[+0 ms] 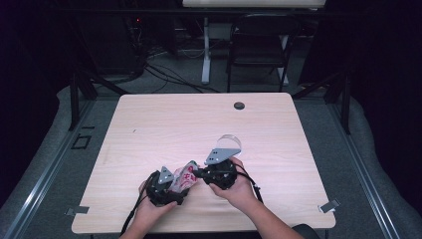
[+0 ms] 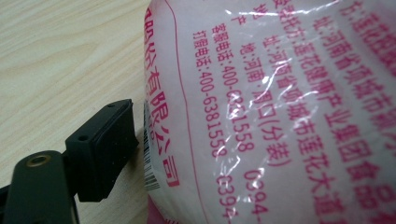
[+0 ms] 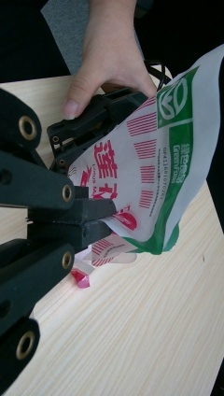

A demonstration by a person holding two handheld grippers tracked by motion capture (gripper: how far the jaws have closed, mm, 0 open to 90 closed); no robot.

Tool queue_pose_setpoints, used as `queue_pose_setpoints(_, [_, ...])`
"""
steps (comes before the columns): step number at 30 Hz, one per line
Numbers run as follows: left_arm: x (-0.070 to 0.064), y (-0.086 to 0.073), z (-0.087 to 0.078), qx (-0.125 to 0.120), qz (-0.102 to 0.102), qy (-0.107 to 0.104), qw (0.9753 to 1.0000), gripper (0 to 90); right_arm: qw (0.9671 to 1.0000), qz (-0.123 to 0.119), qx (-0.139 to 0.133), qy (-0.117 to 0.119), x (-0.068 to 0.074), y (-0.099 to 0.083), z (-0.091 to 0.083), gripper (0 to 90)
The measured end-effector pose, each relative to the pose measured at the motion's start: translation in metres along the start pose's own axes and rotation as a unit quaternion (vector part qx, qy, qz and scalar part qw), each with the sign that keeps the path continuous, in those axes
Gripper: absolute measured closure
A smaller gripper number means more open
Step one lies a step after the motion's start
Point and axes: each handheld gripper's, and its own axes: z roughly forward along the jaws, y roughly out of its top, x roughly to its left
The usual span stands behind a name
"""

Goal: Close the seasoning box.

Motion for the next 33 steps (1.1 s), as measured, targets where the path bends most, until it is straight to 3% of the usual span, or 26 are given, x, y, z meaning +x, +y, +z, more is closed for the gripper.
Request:
queue_pose_setpoints(7, [0.0003, 0.0000, -0.0002, -0.001, 0.001, 0.001, 1.0000, 15.9, 1.0000, -0.001, 0.000, 0.000, 0.0004, 0.0000, -0.0003, 90.0])
queue_pose_setpoints(11, [-0.0015, -0.0010, -0.0017, -0.012, 0.016, -0.012, 0.9997, 28.0, 1.0000, -0.001, -0.001, 0.000, 0.0005, 0.0001, -0.0005, 90.0])
queue_pose_setpoints(21, [-0.0003, -0.0019, -0.0037, -0.021, 0.004, 0.005, 0.9998, 44.9, 1.0000, 0.001, -0.006, 0.001, 0.0000, 0.0005, -0.0017, 90.0])
queue_pose_setpoints(33, [-0.0015, -0.0003, -0.0074, -0.028, 0.017, 0.018, 0.9993, 57.2, 0.9999, 0.007, -0.010, 0.002, -0.0028, 0.0004, -0.0037, 90.0])
